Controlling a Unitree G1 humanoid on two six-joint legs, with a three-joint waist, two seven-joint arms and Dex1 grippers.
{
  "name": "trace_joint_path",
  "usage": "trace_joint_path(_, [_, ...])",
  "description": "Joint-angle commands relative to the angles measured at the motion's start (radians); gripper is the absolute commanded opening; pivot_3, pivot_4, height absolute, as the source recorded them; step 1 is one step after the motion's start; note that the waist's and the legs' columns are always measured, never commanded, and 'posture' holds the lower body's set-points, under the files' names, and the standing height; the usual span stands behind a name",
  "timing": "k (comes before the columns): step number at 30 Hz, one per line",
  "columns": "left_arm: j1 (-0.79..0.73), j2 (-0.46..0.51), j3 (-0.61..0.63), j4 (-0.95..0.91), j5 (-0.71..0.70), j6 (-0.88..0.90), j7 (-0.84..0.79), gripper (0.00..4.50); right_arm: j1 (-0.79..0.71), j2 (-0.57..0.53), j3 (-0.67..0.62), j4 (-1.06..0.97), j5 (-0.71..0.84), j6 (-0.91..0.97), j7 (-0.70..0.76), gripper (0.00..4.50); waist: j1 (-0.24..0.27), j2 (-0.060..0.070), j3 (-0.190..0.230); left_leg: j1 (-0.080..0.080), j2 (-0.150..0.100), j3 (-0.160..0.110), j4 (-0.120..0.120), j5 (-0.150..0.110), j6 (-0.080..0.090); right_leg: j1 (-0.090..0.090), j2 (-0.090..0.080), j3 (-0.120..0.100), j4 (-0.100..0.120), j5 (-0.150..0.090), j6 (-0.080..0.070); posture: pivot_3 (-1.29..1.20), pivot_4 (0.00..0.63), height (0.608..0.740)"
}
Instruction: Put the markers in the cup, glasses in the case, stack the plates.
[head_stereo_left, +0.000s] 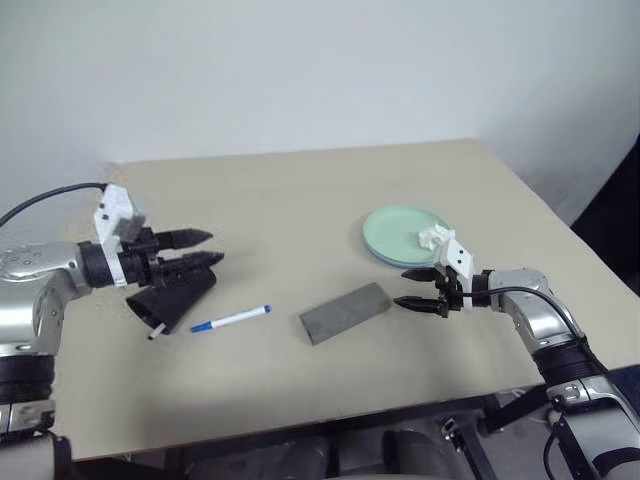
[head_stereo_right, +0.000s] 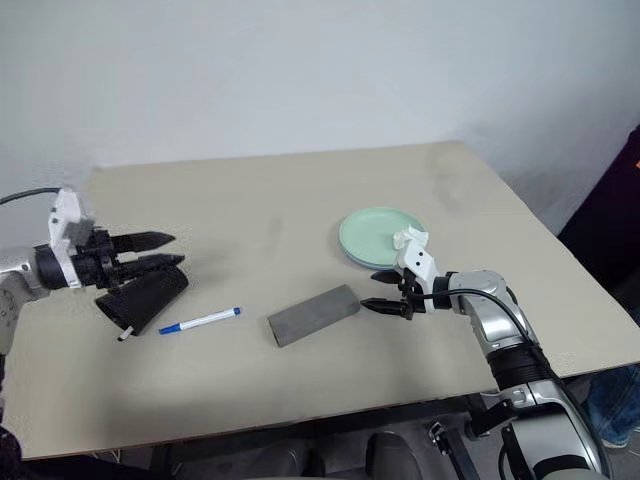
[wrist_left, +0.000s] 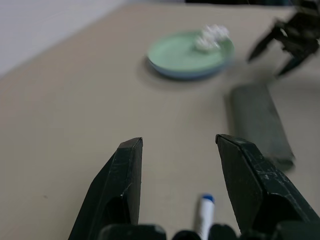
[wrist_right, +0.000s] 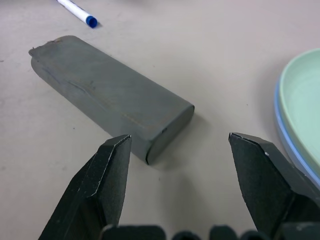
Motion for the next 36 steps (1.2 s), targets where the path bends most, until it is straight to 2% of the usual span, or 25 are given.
trace_joint_path(1, [-0.023, 0.039, -0.059, -0.013, 0.071, -0.048, -0.040, 2.41, -0.023, 0.008, -0.007, -0.021, 0.004, -0.010, 0.000, 3.39, 0.000, 0.000, 0.000, 0.000, 0.000, 0.000, 0.000, 0.000, 0.000, 0.000, 0.000, 0.000, 0.000, 0.000, 0.000, 0.00, 0.000, 0.740])
trace_joint_path(17, [-0.284, -0.006, -0.386, 0.228, 0.350, -0.254, -0.260, 2.41, -0.021, 0.029, -0.012, -0.016, 0.001, -0.017, -0.020, 3.39, 0.000, 0.000, 0.000, -0.001, 0.000, 0.001, 0.000, 0.000, 0.000, 0.000, 0.000, -0.001, 0.000, 0.000, 0.000, 0.00, 0.000, 0.740])
trace_joint_path(25, [-0.369, -0.053, -0.445, 0.364, 0.431, -0.361, -0.313, 2.41, -0.005, 0.030, -0.015, -0.029, 0.005, -0.015, -0.037, 3.39, -0.001, -0.001, 0.000, -0.001, 0.000, 0.001, 0.000, 0.001, 0.003, 0.000, 0.001, 0.000, 0.000, 0.000, 0.000, 0.00, 0.000, 0.740])
trace_joint_path(36, [-0.393, -0.098, -0.523, 0.451, 0.540, -0.490, -0.338, 2.41, 0.005, 0.029, -0.016, -0.038, 0.006, -0.012, -0.046, 3.39, 0.000, -0.001, 0.000, -0.005, 0.000, 0.000, 0.004, 0.002, 0.005, -0.003, 0.001, 0.000, 0.000, 0.000, 0.001, 0.00, 0.000, 0.740])
